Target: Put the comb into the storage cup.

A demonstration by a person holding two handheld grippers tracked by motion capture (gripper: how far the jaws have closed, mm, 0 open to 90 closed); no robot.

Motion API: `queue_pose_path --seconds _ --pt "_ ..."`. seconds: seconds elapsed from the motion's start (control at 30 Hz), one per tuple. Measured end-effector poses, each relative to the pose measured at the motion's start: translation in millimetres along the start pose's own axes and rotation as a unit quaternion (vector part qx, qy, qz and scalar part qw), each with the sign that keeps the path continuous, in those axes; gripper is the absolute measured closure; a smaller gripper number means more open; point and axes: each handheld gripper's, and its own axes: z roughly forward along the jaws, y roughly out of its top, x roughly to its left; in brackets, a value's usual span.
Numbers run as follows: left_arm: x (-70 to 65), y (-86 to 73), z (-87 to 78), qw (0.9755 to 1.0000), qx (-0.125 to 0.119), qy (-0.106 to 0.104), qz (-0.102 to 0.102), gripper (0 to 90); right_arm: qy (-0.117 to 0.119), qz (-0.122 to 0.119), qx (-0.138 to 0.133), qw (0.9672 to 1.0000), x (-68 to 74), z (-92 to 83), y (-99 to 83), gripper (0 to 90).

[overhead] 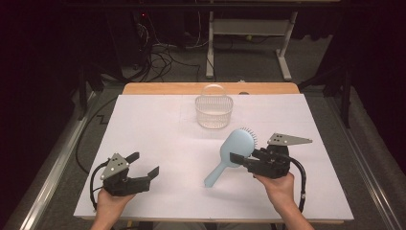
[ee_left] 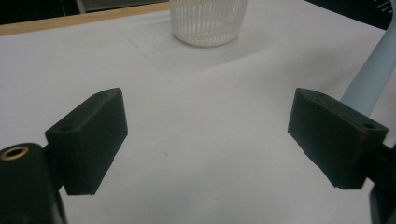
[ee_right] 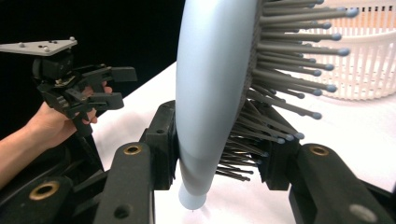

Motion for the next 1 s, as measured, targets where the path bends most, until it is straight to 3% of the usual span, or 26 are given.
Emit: queue_pose_path --seconds 0.4,1.0 --pt "10.6 -11.1 -7.3 0.9991 -0.017 0.038 -0.005 11.4 -0.016 0.005 -0.005 0.9999 -5.7 -10.1 4.5 55.7" --pt "23.5 -23.5 -7.1 0.998 -0.006 0.056 -0.027 11.4 -0.041 0.002 0.002 0.9991 -13.7 -18.5 18.9 55.1"
